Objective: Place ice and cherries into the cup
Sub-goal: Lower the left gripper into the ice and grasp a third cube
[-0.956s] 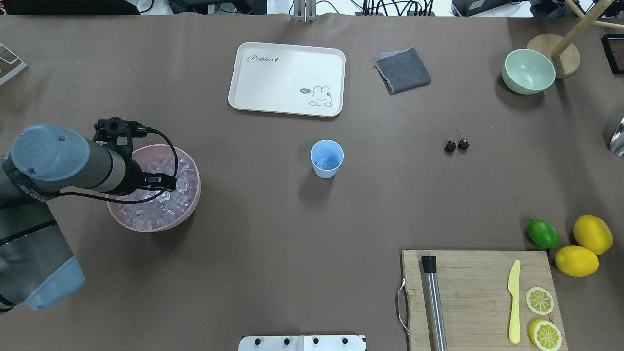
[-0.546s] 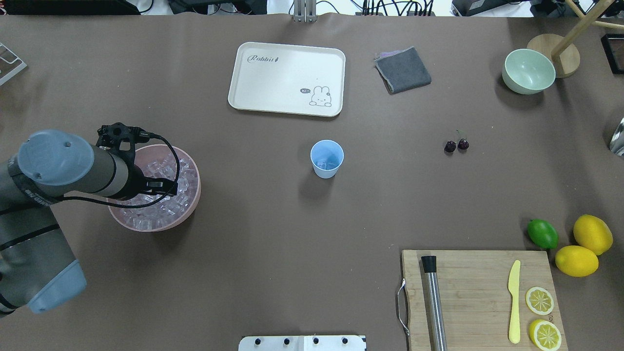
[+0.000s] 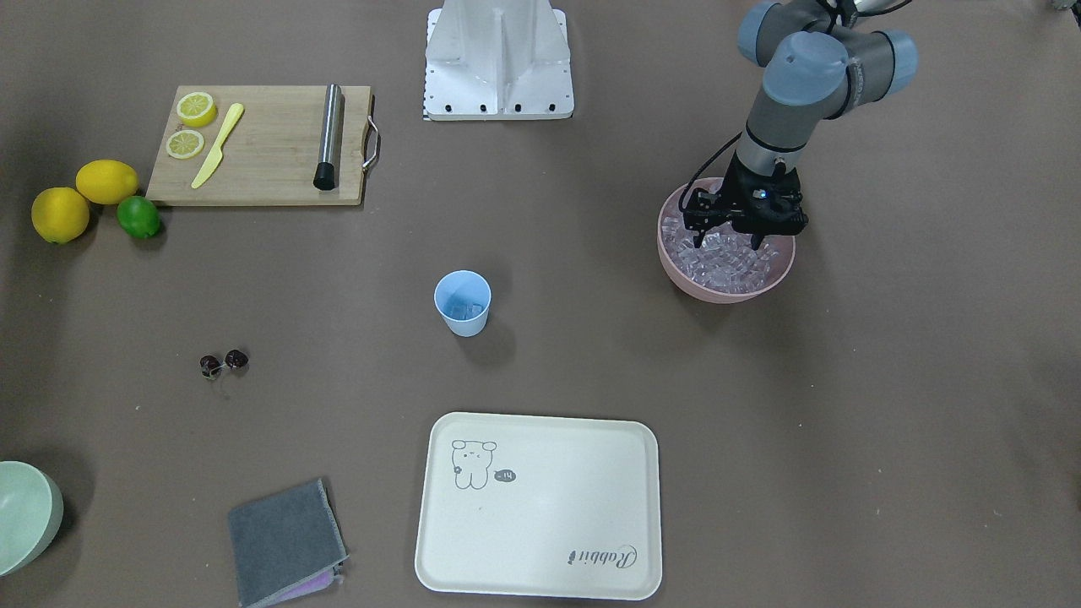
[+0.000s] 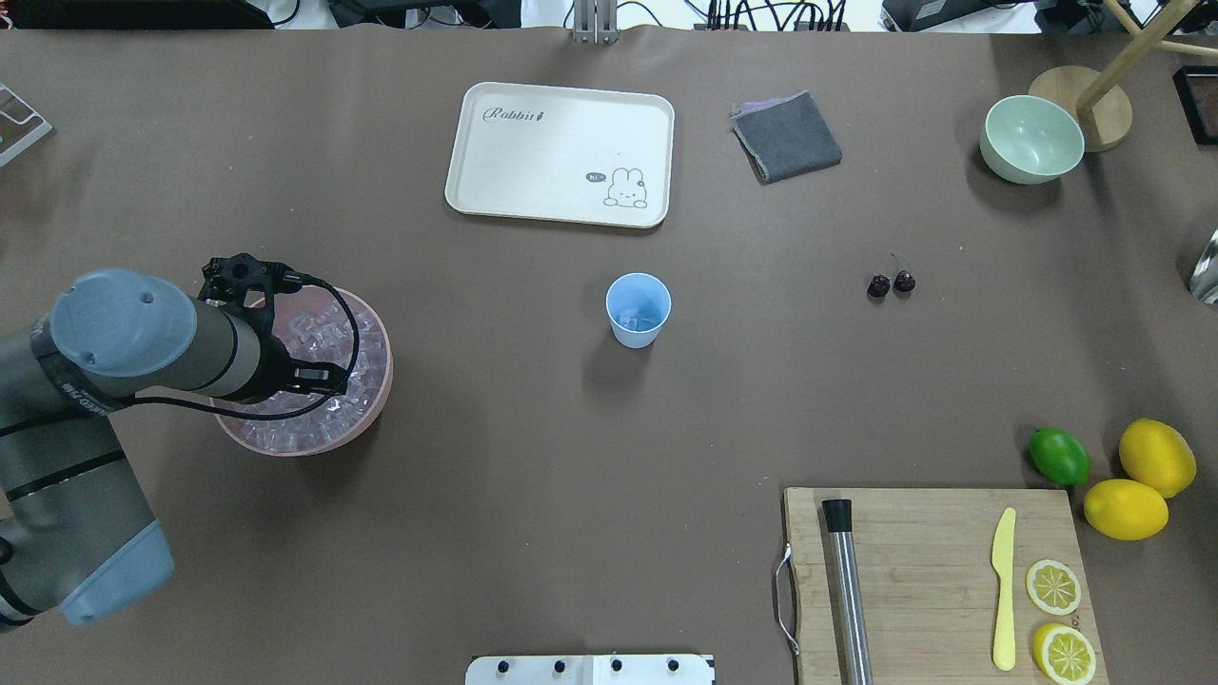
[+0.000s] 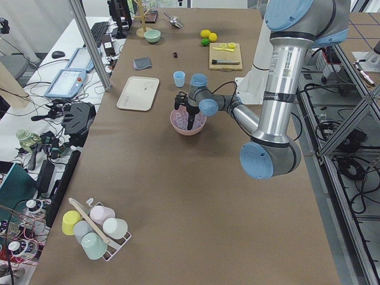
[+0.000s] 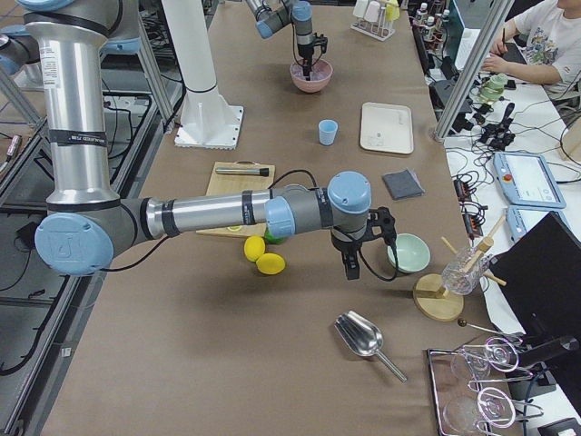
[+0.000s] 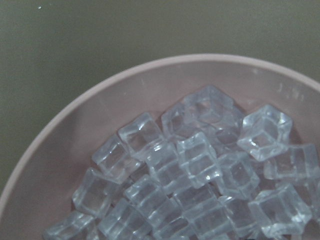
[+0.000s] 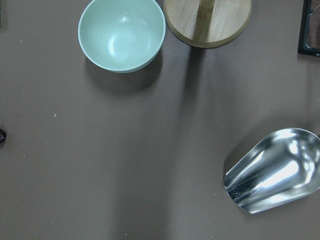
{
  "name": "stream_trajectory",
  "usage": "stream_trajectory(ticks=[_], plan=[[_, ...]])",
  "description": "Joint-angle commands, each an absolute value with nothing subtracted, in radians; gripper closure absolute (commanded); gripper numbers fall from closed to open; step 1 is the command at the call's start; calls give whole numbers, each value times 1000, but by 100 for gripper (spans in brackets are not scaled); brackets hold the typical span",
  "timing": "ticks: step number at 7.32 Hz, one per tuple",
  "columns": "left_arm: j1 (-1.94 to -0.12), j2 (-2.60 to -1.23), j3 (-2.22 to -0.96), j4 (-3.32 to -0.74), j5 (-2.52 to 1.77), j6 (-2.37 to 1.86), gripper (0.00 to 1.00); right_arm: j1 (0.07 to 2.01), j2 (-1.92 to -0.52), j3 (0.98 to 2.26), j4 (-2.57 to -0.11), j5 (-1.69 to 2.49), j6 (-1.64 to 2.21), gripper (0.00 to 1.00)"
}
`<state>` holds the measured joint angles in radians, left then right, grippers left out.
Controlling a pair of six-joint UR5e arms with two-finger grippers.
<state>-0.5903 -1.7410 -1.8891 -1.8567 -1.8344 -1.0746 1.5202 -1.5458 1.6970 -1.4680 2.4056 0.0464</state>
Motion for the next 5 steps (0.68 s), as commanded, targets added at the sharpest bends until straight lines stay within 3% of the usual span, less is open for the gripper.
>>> stream_trajectory(ticks=[1,3,5], plan=[[-591,-1740,-1897,-1858,-1835,-1068,73,1520,-1551,1698,-1468,2407,46,0],[-600,-1741,-1920,-1853,-1841,-1065,99,1520,-1554,1698,-1468,2407,46,0],[-618,-1758,-1995,-1783,-1886,-1058,100,1520,-1554,1703,-1468,2405,48,0]])
